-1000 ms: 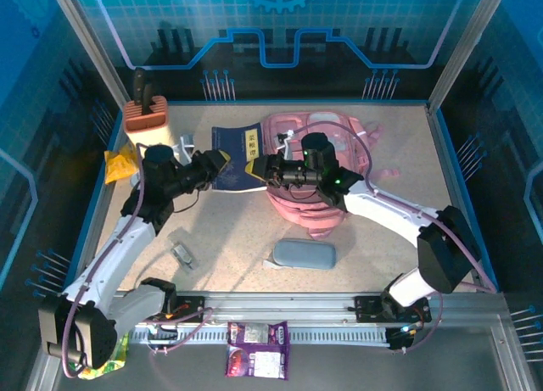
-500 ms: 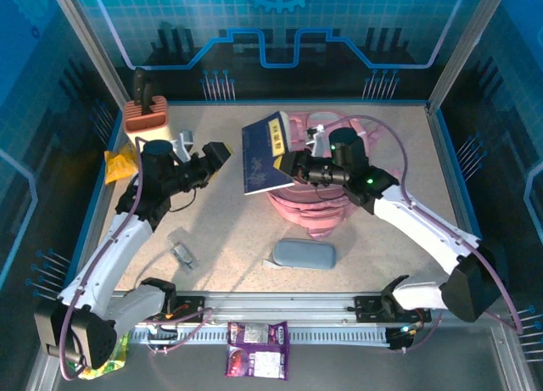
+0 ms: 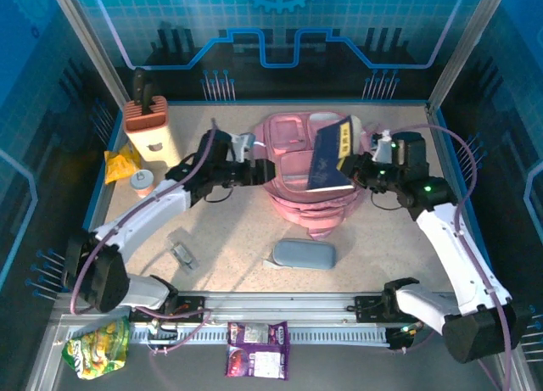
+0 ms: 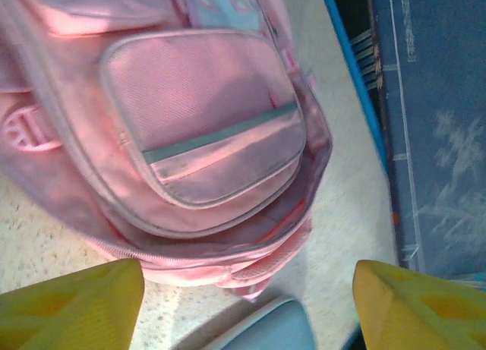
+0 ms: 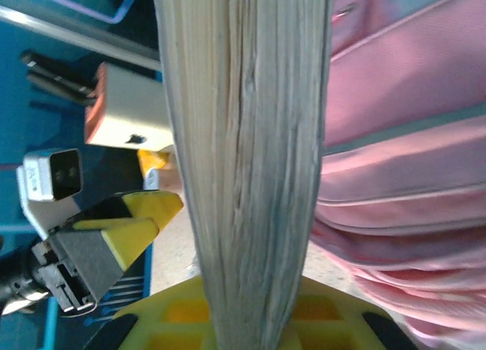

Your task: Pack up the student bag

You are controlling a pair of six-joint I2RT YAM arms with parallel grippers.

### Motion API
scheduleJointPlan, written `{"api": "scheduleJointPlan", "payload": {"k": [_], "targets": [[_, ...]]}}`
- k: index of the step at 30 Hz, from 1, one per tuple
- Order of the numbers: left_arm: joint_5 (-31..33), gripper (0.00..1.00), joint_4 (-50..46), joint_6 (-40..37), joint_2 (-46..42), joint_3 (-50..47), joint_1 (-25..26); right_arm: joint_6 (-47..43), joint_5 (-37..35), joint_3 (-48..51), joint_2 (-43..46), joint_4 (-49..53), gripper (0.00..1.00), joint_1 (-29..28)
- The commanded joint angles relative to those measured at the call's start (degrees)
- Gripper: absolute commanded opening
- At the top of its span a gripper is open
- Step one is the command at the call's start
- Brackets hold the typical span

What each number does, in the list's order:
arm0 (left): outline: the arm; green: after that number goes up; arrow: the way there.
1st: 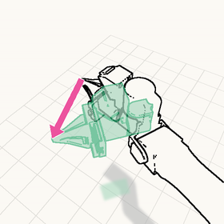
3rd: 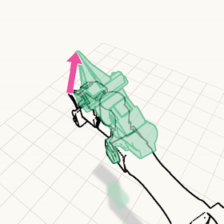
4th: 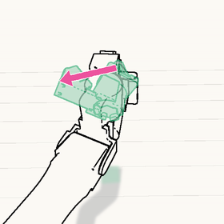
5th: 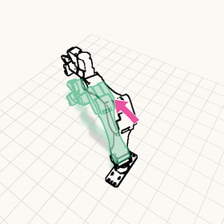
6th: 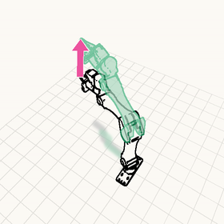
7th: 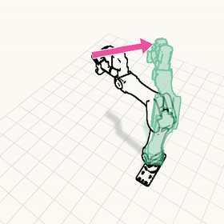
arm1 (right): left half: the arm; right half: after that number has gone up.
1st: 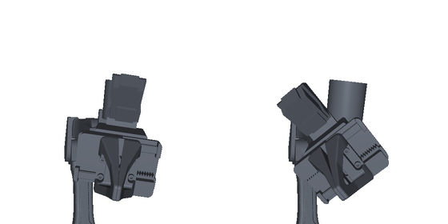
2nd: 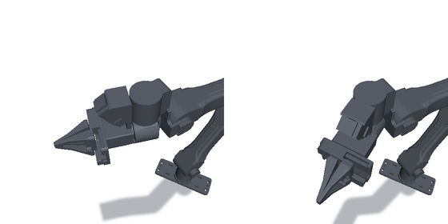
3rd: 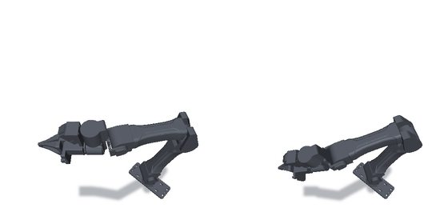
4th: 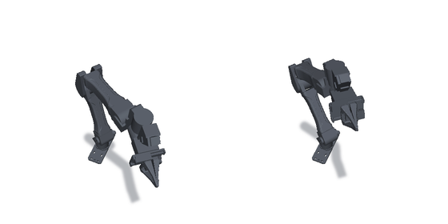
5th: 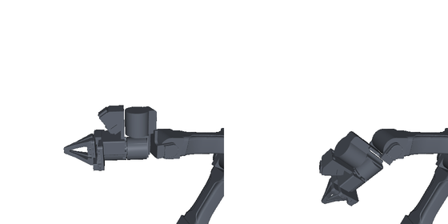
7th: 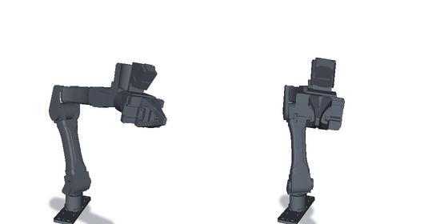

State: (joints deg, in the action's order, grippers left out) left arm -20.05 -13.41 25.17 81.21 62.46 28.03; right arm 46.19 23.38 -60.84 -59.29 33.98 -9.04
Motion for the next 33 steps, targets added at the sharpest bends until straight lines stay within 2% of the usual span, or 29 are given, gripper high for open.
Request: {"api": "scheduleJointPlan", "payload": {"k": [1,4,11,15,22,26,33], "targets": [[2.34,0.72,0.18,-15.79,4.16,4.57,4.86,-5.73,2.11,-1.88,2.91,9.75,0.09,4.70],[3.66,0.72,0.85,-23.88,8.80,7.58,8.32,-7.14,2.61,-1.49,4.16,12.60,0.09,8.38],[5.85,0.73,0.36,-34.60,17.67,14.82,12.41,-9.69,2.41,-1.38,5.50,16.52,0.09,13.99],[7.49,0.73,-4.53,-40.38,23.04,20.54,14.52,-10.33,3.37,-0.92,5.59,16.85,0.10,16.32],[1.39,0.69,-10.31,-40.56,29.20,25.04,17.01,-11.13,4.23,0.39,5.65,16.84,0.10,17.95],[-1.32,0.62,-12.46,-38.90,32.76,27.11,17.41,-11.04,5.05,1.42,5.50,15.99,0.10,18.60],[-2.44,0.38,-16.44,-38.77,37.41,31.16,17.40,-11.65,5.50,2.16,5.67,16.13,0.10,19.34]]}}
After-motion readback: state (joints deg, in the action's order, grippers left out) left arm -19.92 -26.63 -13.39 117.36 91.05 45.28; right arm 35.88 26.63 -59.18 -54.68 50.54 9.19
